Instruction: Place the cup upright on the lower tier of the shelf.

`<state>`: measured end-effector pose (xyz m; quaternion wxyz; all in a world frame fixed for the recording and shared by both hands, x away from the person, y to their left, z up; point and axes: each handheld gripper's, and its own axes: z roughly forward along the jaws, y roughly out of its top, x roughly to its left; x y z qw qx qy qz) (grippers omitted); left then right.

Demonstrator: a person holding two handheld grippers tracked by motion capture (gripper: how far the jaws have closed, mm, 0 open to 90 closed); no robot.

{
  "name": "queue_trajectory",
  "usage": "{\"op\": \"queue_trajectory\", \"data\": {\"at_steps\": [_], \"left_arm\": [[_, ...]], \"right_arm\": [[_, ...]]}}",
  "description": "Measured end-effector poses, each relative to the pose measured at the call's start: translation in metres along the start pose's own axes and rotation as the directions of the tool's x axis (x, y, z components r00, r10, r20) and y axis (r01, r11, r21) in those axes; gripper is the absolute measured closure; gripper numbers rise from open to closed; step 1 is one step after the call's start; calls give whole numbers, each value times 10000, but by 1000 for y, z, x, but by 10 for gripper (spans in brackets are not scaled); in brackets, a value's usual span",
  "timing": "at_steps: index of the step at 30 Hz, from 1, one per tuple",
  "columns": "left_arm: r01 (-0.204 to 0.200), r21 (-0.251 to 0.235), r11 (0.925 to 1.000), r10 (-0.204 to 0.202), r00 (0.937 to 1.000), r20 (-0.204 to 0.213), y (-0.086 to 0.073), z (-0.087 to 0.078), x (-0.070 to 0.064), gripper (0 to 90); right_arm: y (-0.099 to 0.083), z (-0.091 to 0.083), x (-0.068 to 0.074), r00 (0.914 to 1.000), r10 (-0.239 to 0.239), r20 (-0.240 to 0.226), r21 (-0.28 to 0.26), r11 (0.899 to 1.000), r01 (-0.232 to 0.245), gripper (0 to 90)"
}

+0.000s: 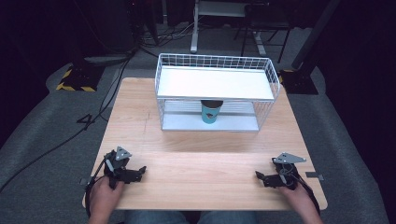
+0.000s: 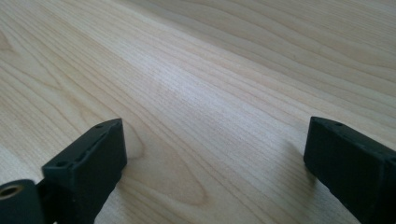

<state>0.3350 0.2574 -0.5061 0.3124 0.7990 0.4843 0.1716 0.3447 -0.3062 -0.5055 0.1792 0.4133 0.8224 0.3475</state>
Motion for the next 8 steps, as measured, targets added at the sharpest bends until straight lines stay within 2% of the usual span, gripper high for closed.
{"op": "queue_trajectory", "data": {"at_steps": [8], "left_arm": [[-62, 15, 10000, 62, 10000, 10, 0, 0, 0, 0]], "right_arm": [[0, 0, 0, 10000, 6, -27, 32, 10000, -6, 41]]}}
